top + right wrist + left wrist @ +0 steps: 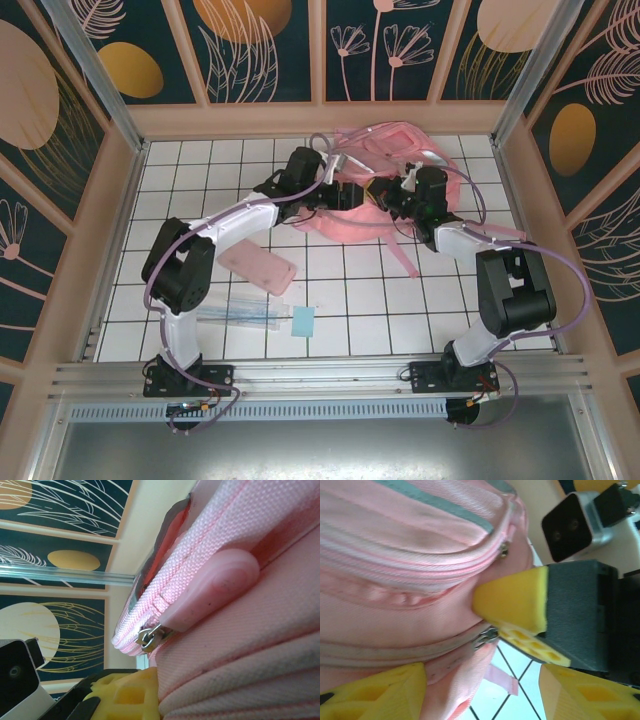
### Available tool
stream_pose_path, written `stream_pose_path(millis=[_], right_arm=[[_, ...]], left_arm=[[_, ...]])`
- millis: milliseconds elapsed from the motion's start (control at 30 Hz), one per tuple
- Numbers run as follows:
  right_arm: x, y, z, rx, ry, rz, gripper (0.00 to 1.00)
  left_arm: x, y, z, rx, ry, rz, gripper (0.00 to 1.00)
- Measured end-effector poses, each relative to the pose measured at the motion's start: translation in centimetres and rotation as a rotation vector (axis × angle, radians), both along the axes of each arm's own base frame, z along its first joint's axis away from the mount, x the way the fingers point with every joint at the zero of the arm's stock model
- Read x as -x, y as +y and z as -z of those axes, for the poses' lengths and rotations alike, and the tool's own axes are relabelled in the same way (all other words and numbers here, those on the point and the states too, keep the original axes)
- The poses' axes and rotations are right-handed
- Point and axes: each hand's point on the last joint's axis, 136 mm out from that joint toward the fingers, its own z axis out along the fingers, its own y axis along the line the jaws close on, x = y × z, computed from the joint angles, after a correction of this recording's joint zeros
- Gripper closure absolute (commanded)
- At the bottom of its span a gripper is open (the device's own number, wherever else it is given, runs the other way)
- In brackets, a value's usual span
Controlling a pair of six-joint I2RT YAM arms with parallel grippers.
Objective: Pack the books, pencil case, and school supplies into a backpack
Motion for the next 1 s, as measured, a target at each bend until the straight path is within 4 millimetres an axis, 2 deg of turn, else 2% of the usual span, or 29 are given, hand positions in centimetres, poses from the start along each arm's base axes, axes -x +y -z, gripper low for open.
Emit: stream_pose_path(millis=[167,300,533,700,1000], right_arm=[[0.0,0.0,-0.1,-0.002,-0.006,0.000,1.00],[0.0,0.0,-0.1,-0.002,-0.006,0.000,1.00],[-0.1,-0.1,-0.3,-0.003,-0.012,0.003,1.00],[-0.3,-0.3,-0.3,-0.002,-0.017,0.011,1.00],[-0.4,-0.3,-0.1,0.001,-0.016,0.014,1.00]], left_arm=[[-0.2,1.2,1.3,-0.062,0.016,-0.054,0.38],[-0.3,1.2,1.3,-0.064,0.016,-0.058,0.38],[-0.6,-0.4,0.1,0.010,0.029,-0.016,0.39],[-0.4,-1.3,0.0,0.049,0.062,0.012,0.40],[0.1,-1.7,-0.3,0.072,0.081,0.032,0.41]])
